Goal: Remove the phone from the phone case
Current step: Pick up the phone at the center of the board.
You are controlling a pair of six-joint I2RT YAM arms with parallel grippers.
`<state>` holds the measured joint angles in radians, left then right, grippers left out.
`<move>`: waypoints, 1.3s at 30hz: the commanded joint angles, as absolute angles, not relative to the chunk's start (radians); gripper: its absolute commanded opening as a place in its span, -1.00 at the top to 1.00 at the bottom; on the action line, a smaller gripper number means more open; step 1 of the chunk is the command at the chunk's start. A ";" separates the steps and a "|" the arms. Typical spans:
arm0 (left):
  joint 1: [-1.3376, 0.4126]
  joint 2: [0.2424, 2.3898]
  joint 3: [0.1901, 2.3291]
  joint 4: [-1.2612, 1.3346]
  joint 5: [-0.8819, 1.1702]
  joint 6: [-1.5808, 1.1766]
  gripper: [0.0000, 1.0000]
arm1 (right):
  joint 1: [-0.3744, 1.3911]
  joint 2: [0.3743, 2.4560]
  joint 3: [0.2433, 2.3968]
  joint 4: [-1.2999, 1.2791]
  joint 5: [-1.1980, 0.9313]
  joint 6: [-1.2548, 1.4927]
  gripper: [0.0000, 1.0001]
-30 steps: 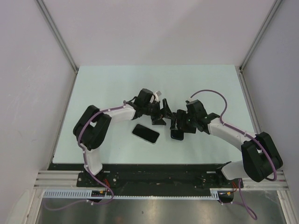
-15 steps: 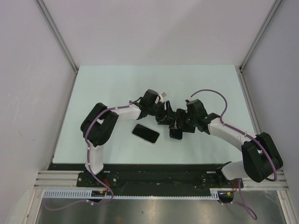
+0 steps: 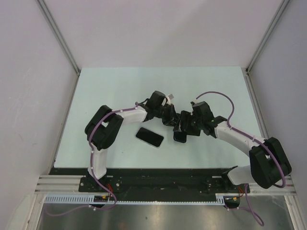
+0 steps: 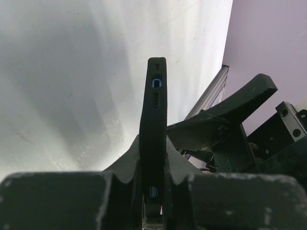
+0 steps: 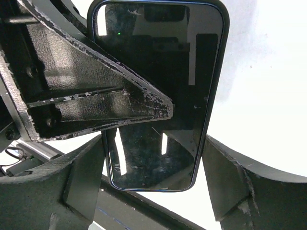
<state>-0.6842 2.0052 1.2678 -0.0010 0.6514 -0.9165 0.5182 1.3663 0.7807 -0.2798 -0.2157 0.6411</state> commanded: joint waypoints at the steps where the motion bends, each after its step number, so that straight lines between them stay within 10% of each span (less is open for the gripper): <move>1: -0.672 1.964 1.304 0.037 0.727 -0.937 1.00 | 0.457 1.290 0.792 -0.291 -0.253 0.624 -0.68; 21: -0.495 1.683 1.124 0.862 0.873 -1.537 1.00 | 0.279 1.000 0.684 0.282 -0.706 1.026 -0.77; 31: -0.486 1.663 1.082 0.922 0.841 -1.578 1.00 | 0.281 1.049 0.646 0.506 -0.704 1.189 0.61; 39: -0.468 1.615 1.054 0.888 0.770 -1.540 1.00 | 0.285 1.023 0.558 0.682 -0.726 1.371 1.00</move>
